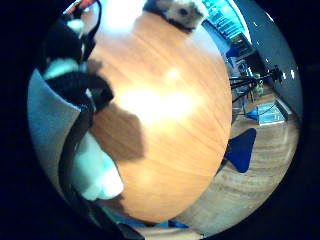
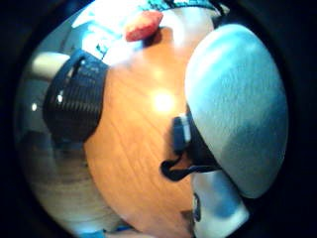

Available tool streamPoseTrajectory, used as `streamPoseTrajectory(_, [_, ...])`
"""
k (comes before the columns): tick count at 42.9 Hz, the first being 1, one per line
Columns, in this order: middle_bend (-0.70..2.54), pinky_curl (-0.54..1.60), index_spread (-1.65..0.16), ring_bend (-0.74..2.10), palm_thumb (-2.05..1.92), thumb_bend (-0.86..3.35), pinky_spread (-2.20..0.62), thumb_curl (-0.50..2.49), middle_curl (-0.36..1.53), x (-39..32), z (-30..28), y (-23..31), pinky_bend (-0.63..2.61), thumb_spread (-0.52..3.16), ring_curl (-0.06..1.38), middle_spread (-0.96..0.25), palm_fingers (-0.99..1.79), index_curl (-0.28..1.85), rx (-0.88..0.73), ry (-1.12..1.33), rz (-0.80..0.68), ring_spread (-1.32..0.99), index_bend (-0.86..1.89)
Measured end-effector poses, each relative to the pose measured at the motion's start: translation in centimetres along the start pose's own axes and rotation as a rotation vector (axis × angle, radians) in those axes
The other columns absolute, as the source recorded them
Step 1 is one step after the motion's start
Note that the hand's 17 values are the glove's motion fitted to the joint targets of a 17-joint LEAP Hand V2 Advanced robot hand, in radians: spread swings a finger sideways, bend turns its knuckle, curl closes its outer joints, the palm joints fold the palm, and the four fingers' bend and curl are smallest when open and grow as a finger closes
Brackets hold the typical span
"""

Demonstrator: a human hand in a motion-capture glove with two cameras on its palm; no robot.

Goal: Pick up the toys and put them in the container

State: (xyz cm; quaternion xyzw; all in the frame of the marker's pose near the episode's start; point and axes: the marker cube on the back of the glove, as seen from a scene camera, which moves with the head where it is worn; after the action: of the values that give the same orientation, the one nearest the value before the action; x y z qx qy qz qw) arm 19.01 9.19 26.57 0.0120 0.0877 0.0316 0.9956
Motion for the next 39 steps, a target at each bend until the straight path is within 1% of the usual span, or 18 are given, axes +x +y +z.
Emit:
streamPoseTrajectory(3, [0.23, 0.32, -0.34, 0.88, 0.14, 0.07, -0.25, 0.28, 0.2, -0.4, -0.2, -0.4, 1.1, 1.31, 0.39, -0.02, 0.62, 0.24, 0.058, 0.009, -0.017, -0.16, 0.33])
streamPoseTrajectory(5, [0.3, 0.34, -0.33, 0.97, 0.27, 0.15, -0.28, 0.32, 0.22, -0.6, -0.4, -0.5, 1.14, 1.36, 0.42, -0.06, 0.81, 0.24, 0.076, 0.026, -0.032, -0.21, 0.31])
streamPoseTrajectory(6, [0.19, 0.32, -0.34, 0.88, 0.13, 0.06, -0.29, 0.28, 0.19, -0.7, -0.6, -0.6, 1.08, 1.33, 0.39, -0.03, 0.54, 0.25, 0.08, 0.038, -0.038, -0.2, 0.32])
streamPoseTrajectory(7, [0.32, 0.38, -0.33, 1.03, 0.31, 0.16, -0.31, 0.33, 0.25, -0.7, -0.7, -0.8, 1.16, 1.36, 0.47, -0.08, 0.81, 0.27, 0.08, 0.051, -0.043, -0.24, 0.3])
streamPoseTrajectory(8, [0.34, 0.38, -0.34, 1.02, 0.42, 0.21, -0.32, 0.37, 0.24, -0.7, -0.9, -0.9, 1.2, 1.32, 0.45, -0.11, 0.91, 0.26, 0.076, 0.061, -0.047, -0.27, 0.28])
streamPoseTrajectory(9, [0.32, 0.35, -0.33, 1.0, 0.34, 0.18, -0.32, 0.35, 0.24, -0.8, -1.1, -1.1, 1.14, 1.37, 0.44, -0.1, 0.81, 0.25, 0.066, 0.067, -0.049, -0.27, 0.27])
streamPoseTrajectory(10, [0.36, 0.39, -0.34, 1.05, 0.47, 0.23, -0.34, 0.4, 0.26, -0.8, -1.4, -1.3, 1.2, 1.3, 0.47, -0.14, 0.94, 0.27, 0.048, 0.067, -0.047, -0.3, 0.27])
streamPoseTrajectory(14, [0.46, 0.39, -0.35, 1.1, 0.59, 0.26, -0.37, 0.47, 0.3, -1.1, -3.0, -2.2, 1.15, 1.2, 0.49, -0.2, 1.08, 0.28, -0.028, 0.032, -0.049, -0.34, 0.27])
streamPoseTrajectory(18, [0.53, 0.41, -0.35, 1.14, 0.63, 0.27, -0.39, 0.52, 0.34, -1.2, -5.6, -2.8, 1.12, 1.12, 0.52, -0.25, 1.1, 0.31, -0.026, 0.009, -0.087, -0.36, 0.27])
streamPoseTrajectory(22, [0.57, 0.41, -0.36, 1.16, 0.66, 0.26, -0.4, 0.57, 0.37, -0.9, -10.8, -4.4, 1.11, 1.05, 0.54, -0.29, 1.1, 0.33, 0.024, 0.01, -0.153, -0.38, 0.26])
streamPoseTrajectory(25, [0.6, 0.42, -0.36, 1.18, 0.67, 0.26, -0.41, 0.6, 0.39, -1.1, -14.3, -5.5, 1.1, 1.01, 0.54, -0.32, 1.1, 0.34, 0.07, 0.087, -0.289, -0.39, 0.26])
streamPoseTrajectory(26, [0.6, 0.42, -0.36, 1.18, 0.67, 0.25, -0.41, 0.61, 0.4, -1.3, -15.3, -5.8, 1.1, 0.99, 0.55, -0.32, 1.1, 0.35, 0.081, 0.099, -0.315, -0.39, 0.26])
streamPoseTrajectory(27, [0.61, 0.42, -0.36, 1.19, 0.67, 0.25, -0.41, 0.62, 0.41, -1.8, -16.3, -6.3, 1.1, 0.98, 0.55, -0.33, 1.09, 0.35, 0.09, 0.093, -0.287, -0.39, 0.25])
streamPoseTrajectory(30, [0.62, 0.42, -0.37, 1.19, 0.67, 0.24, -0.41, 0.65, 0.43, -4.7, -19.4, -7.9, 1.09, 0.95, 0.55, -0.35, 1.09, 0.37, 0.12, 0.025, -0.1, -0.39, 0.25])
streamPoseTrajectory(31, [0.63, 0.43, -0.36, 1.2, 0.68, 0.24, -0.41, 0.65, 0.44, -5.5, -20.3, -8.3, 1.09, 0.94, 0.55, -0.35, 1.1, 0.37, 0.127, 0.01, -0.088, -0.4, 0.25])
streamPoseTrajectory(35, [0.65, 0.43, -0.37, 1.21, 0.67, 0.23, -0.42, 0.69, 0.47, -7.5, -22.8, -9.4, 1.07, 0.9, 0.56, -0.37, 1.11, 0.4, 0.15, 0.035, -0.203, -0.39, 0.26])
streamPoseTrajectory(37, [0.66, 0.43, -0.37, 1.21, 0.68, 0.22, -0.42, 0.71, 0.48, -8.3, -23.5, -10.2, 1.07, 0.88, 0.56, -0.37, 1.11, 0.41, 0.16, 0.069, -0.191, -0.39, 0.26])
streamPoseTrajectory(39, [0.66, 0.43, -0.37, 1.21, 0.67, 0.21, -0.42, 0.72, 0.49, -10.5, -24.3, -10.7, 1.08, 0.86, 0.56, -0.38, 1.1, 0.42, 0.152, 0.007, -0.169, -0.4, 0.27])
